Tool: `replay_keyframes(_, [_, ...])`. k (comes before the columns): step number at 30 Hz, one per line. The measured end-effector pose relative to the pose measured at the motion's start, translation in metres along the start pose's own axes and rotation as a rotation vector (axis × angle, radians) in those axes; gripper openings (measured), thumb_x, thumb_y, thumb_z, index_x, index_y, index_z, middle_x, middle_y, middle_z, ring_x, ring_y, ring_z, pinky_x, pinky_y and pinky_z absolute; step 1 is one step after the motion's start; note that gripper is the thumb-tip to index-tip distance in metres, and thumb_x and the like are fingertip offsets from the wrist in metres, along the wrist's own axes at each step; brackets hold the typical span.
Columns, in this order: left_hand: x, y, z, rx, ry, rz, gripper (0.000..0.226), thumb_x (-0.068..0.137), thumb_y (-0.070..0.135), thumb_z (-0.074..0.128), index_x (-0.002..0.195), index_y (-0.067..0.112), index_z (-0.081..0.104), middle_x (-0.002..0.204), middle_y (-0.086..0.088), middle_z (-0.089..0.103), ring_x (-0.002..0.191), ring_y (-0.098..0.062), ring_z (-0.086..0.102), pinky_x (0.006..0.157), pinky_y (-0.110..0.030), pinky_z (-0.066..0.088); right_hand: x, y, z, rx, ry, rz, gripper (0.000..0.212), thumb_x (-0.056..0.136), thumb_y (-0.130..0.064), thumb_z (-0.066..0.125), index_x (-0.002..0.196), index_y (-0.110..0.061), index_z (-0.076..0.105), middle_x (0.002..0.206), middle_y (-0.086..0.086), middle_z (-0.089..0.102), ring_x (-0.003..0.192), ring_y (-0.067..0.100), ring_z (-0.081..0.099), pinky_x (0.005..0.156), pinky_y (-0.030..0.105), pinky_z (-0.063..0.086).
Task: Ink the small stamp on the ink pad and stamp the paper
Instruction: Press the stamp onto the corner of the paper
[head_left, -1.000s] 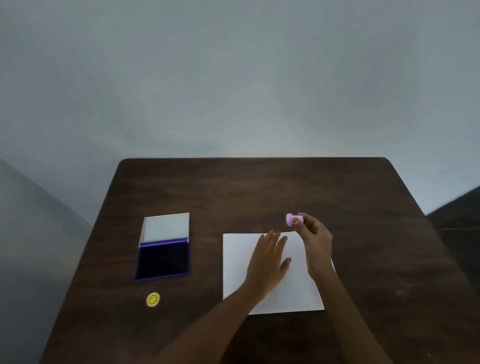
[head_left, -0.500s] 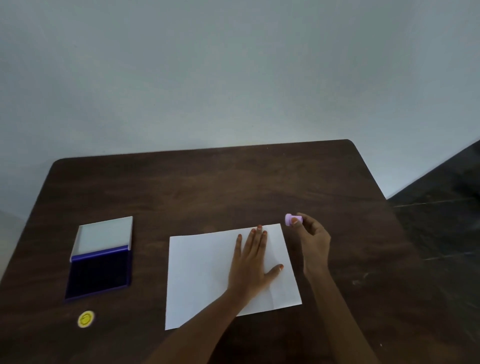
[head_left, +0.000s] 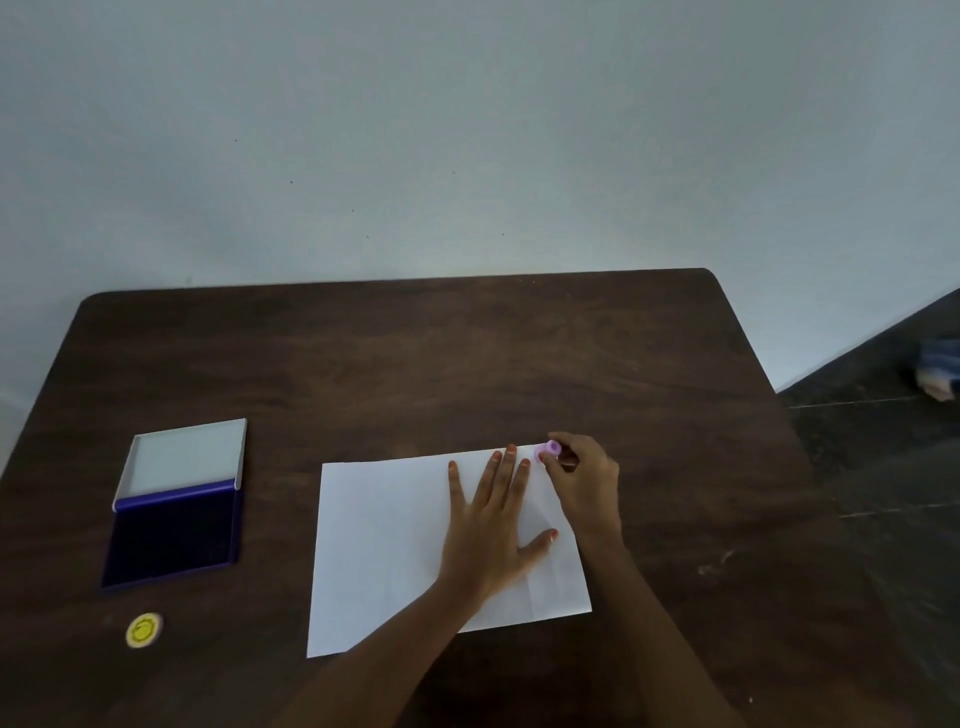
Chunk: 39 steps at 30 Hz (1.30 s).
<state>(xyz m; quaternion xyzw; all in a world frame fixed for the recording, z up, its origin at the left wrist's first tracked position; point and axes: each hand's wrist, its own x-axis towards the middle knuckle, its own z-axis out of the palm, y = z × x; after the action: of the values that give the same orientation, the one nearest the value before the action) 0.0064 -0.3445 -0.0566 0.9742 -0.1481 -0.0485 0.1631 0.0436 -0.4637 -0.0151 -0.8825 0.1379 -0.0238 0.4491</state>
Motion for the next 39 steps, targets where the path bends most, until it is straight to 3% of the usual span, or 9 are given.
replay_keyframes(3, [0.000,-0.001,0.001,-0.035,0.006,-0.022,0.085,0.076,0.074,0.029,0.141,0.019,0.021,0.151,-0.003,0.025,0.138,-0.024,0.022,0.106,-0.064,-0.003,0.001,0.001,0.002,-0.044,-0.024,0.001,0.019,0.084,-0.013,0.061,0.101,-0.004,0.063,0.103,0.017,0.068,0.089,0.020,0.060,0.079,0.027,0.048])
replay_keyframes(9, [0.000,0.000,0.000,-0.028,0.023,-0.011,0.083,0.076,0.072,0.036,0.139,0.018,0.028,0.148,-0.004,0.032,0.136,-0.025,0.028,0.105,-0.066,0.006,0.001,-0.003,0.003,-0.123,-0.049,-0.039,0.021,0.084,-0.010,0.060,0.104,-0.002,0.063,0.107,0.018,0.067,0.099,0.029,0.060,0.091,0.040,0.048])
replay_keyframes(18, [0.000,0.000,0.002,-0.050,-0.003,-0.023,0.084,0.077,0.072,0.032,0.142,0.020,0.018,0.152,-0.002,0.020,0.139,-0.023,0.017,0.108,-0.063,-0.003,-0.004,-0.006,0.008,-0.141,-0.016,-0.019,0.025,0.081,-0.007,0.063,0.105,-0.001,0.061,0.111,0.018,0.065,0.102,0.031,0.059,0.093,0.039,0.047])
replay_keyframes(39, [0.000,0.001,0.000,-0.065,-0.022,-0.031,0.083,0.077,0.072,0.033,0.141,0.020,0.019,0.152,-0.001,0.020,0.140,-0.021,0.015,0.110,-0.062,-0.001,-0.005,-0.009,0.009,-0.188,-0.006,-0.017,0.025,0.082,-0.006,0.063,0.105,0.001,0.061,0.112,0.020,0.065,0.104,0.032,0.059,0.095,0.043,0.047])
